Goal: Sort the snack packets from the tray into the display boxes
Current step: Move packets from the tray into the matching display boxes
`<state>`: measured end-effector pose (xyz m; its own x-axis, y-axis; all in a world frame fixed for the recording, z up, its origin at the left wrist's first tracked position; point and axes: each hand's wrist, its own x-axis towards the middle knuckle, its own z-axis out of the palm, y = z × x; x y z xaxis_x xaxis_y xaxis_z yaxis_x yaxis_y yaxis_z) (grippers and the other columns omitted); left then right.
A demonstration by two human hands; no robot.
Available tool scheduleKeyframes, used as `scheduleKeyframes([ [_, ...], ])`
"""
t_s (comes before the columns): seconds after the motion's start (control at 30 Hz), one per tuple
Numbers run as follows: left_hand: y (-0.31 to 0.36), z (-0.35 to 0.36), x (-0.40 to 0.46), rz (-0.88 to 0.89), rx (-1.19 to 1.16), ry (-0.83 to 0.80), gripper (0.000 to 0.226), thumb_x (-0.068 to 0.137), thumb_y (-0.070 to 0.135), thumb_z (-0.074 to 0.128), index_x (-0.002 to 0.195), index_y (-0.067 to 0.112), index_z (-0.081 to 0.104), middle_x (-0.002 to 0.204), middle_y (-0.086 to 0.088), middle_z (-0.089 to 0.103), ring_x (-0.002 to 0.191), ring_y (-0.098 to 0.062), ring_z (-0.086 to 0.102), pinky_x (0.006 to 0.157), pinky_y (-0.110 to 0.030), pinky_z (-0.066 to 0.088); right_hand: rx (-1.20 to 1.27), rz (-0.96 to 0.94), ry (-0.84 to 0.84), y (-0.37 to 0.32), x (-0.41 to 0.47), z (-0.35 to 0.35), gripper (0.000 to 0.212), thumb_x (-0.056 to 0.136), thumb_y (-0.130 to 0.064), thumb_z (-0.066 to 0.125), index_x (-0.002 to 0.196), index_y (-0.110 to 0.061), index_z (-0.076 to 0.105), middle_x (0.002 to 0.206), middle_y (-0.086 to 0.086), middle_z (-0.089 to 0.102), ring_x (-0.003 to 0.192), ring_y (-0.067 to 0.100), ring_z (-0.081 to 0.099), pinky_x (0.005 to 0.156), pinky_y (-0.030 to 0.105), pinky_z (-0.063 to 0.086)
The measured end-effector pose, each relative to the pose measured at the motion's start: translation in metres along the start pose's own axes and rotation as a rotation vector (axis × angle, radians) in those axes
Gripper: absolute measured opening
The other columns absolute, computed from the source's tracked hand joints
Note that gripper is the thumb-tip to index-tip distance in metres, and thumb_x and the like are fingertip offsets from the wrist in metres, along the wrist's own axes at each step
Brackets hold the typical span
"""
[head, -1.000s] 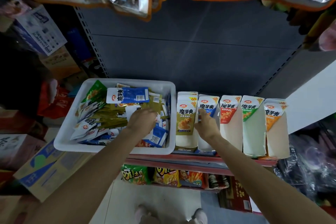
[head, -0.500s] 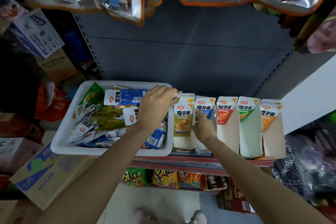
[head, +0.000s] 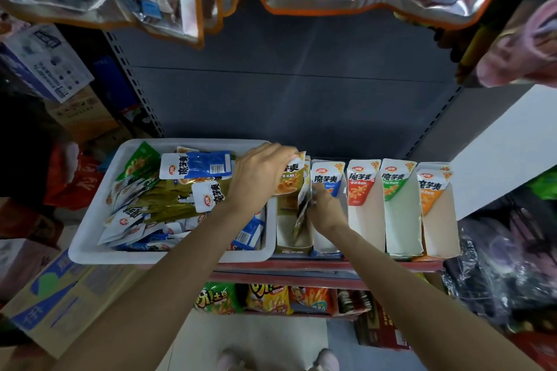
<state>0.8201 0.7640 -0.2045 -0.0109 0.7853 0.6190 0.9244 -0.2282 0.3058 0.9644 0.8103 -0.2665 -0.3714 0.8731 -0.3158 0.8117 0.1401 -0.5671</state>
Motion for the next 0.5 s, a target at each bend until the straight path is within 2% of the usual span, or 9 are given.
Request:
scheduleKeyframes([
  [0.07,0.000,-0.001,0.003,-0.044,-0.003,-0.032,0.031,0.089,0.023,0.044,0.091,0.006,0.070,0.079,-0.008,0.070,0.071,-0.023,0.067,0.060,-0.036,0.058,0.015,0.003,0.005,0.000,0.002,0.003,0.055,0.095,-0.003,0.045,0.144,-0.014,0.023,0.126,0.011,0.056,0.109,0.028,0.058,0.079,0.028,0.048],
  [0.17,-0.001,-0.001,0.003,-0.013,0.024,-0.060,0.032,0.087,0.023,0.043,0.090,0.005,0.070,0.078,-0.009,0.070,0.070,-0.024,0.068,0.061,-0.036,0.058,0.094,-0.033,0.076,-0.003,0.000,0.006,0.076,0.089,-0.003,0.058,0.147,-0.023,0.012,0.137,0.009,0.041,0.122,0.024,0.047,0.094,0.029,0.045],
  [0.23,-0.006,-0.003,0.001,0.001,0.035,-0.044,0.029,0.087,0.020,0.045,0.090,0.005,0.070,0.078,-0.010,0.070,0.070,-0.025,0.067,0.060,-0.037,0.058,0.016,-0.115,0.145,-0.002,-0.004,0.006,0.073,0.087,-0.008,0.061,0.144,-0.023,0.018,0.140,0.005,0.033,0.124,0.022,0.043,0.095,0.025,0.042],
  [0.3,-0.012,-0.003,-0.003,-0.019,0.038,-0.014,0.025,0.088,0.017,0.047,0.090,0.005,0.069,0.078,-0.009,0.069,0.070,-0.025,0.066,0.059,-0.038,0.056,-0.056,-0.199,0.168,0.000,-0.006,0.006,0.067,0.085,-0.009,0.062,0.139,-0.024,0.024,0.139,0.005,0.030,0.122,0.026,0.045,0.090,0.031,0.049],
  [0.4,-0.016,-0.005,-0.007,-0.064,0.019,0.014,0.027,0.090,0.018,0.047,0.090,0.005,0.070,0.078,-0.008,0.069,0.071,-0.023,0.066,0.058,-0.037,0.056,-0.055,-0.199,0.069,0.000,-0.006,0.003,0.068,0.083,-0.007,0.065,0.137,-0.023,0.027,0.140,0.009,0.025,0.120,0.033,0.047,0.089,0.037,0.051],
  [0.5,-0.015,-0.006,-0.006,-0.136,-0.036,0.023,0.032,0.093,0.024,0.044,0.096,0.006,0.071,0.085,-0.007,0.071,0.076,-0.022,0.067,0.061,-0.036,0.057,-0.006,-0.167,0.010,-0.004,-0.004,-0.003,0.076,0.081,-0.011,0.070,0.141,-0.027,0.026,0.143,0.008,0.023,0.124,0.029,0.045,0.091,0.033,0.049],
])
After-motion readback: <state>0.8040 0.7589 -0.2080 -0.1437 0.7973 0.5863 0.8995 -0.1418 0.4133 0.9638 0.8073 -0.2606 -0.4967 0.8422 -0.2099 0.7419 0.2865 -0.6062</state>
